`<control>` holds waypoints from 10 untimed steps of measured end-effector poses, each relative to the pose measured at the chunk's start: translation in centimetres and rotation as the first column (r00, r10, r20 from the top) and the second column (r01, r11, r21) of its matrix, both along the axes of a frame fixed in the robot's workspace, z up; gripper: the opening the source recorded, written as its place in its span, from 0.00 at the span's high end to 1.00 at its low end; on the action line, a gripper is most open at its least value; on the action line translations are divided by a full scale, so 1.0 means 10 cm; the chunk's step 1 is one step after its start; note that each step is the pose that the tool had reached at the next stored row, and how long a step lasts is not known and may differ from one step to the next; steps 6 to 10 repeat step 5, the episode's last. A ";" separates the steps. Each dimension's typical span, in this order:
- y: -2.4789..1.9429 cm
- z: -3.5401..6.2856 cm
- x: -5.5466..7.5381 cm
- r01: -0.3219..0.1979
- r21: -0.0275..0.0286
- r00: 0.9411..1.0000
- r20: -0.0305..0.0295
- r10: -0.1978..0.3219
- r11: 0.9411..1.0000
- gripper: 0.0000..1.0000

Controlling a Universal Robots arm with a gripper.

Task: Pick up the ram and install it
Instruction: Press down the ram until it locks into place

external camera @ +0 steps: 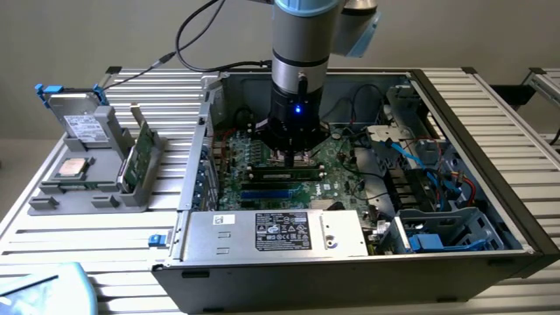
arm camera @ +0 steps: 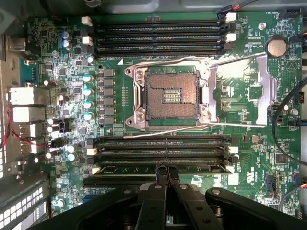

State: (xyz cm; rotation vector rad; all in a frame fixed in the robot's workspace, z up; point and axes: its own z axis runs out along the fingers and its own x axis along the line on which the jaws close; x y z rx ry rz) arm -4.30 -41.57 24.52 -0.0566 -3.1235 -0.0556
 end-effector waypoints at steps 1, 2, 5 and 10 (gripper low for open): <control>0.000 0.000 0.00 0.000 0.000 1.000 0.000 0.000 1.000 0.89; -0.007 0.000 0.00 0.000 0.000 1.000 0.000 0.000 1.000 0.89; -0.014 0.000 0.00 0.000 0.000 1.000 0.000 0.000 1.000 0.89; -0.014 0.000 0.00 0.000 0.000 1.000 0.000 0.000 1.000 0.89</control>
